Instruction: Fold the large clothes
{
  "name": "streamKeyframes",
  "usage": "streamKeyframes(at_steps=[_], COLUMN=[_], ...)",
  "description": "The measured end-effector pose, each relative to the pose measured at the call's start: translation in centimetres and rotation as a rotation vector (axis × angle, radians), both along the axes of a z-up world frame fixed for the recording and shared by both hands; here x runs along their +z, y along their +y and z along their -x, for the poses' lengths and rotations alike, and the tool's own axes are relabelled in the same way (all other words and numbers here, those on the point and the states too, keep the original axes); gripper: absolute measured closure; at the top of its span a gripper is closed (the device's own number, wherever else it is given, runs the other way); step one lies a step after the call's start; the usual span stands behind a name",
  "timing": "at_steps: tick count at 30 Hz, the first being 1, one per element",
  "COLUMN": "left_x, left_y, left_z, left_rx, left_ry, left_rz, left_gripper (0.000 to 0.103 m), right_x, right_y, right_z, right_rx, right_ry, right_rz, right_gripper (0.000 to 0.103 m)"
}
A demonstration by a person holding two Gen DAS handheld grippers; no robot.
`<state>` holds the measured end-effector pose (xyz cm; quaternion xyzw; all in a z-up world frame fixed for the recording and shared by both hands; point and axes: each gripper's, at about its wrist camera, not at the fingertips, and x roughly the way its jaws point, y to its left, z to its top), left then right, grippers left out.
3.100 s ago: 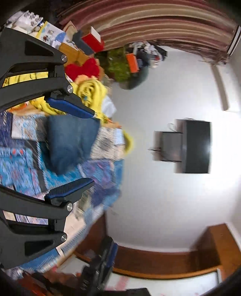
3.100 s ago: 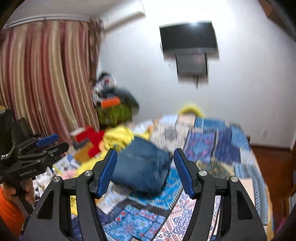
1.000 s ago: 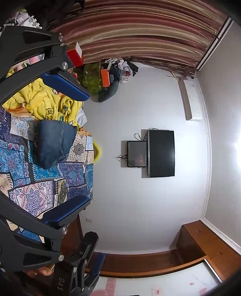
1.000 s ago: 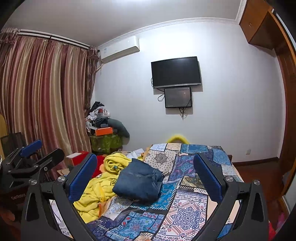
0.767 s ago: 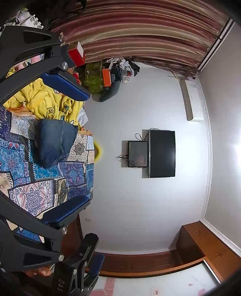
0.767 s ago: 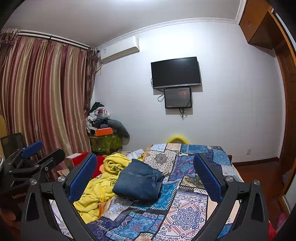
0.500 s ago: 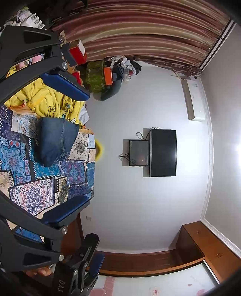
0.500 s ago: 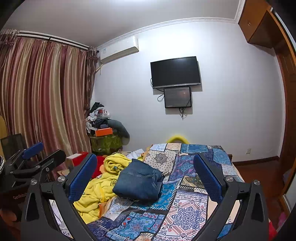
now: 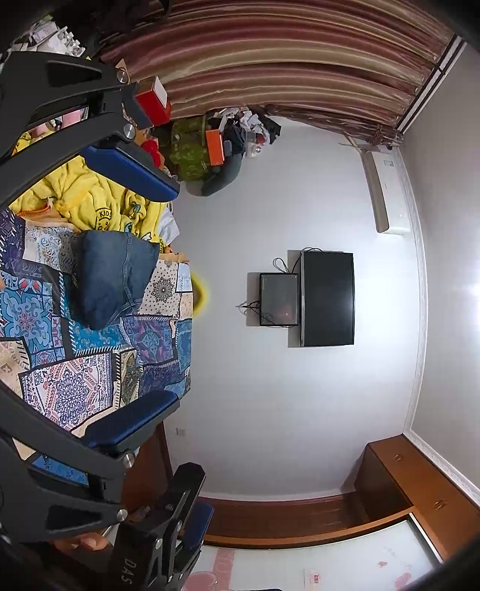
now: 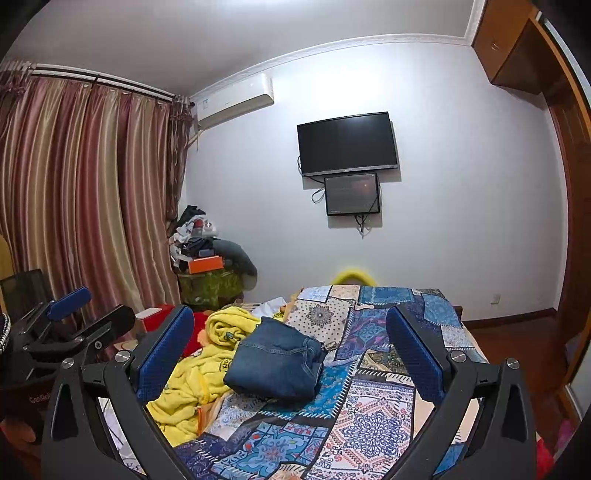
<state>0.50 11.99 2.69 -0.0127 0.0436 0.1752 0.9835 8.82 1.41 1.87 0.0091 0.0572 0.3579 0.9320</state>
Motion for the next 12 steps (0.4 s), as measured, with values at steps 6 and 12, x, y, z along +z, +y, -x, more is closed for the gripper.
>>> streamKeyframes(at_steps=[6,12], left_x=[-0.14,-0.32], left_y=[0.19,0.44], left_z=[0.02,-0.03], left_rx=[-0.020,-0.036], left_ry=[0.002,0.007], left_rz=[0.009,0.022], left_gripper=[0.001,0.001], right_x=[-0.11,-0.11], right_y=[0.19,0.48], right_z=[0.06,0.06], right_rx=[-0.003,-0.006], right_ry=[0.003,0.004], right_rz=[0.004,0.009], right_gripper=[0.000,0.000])
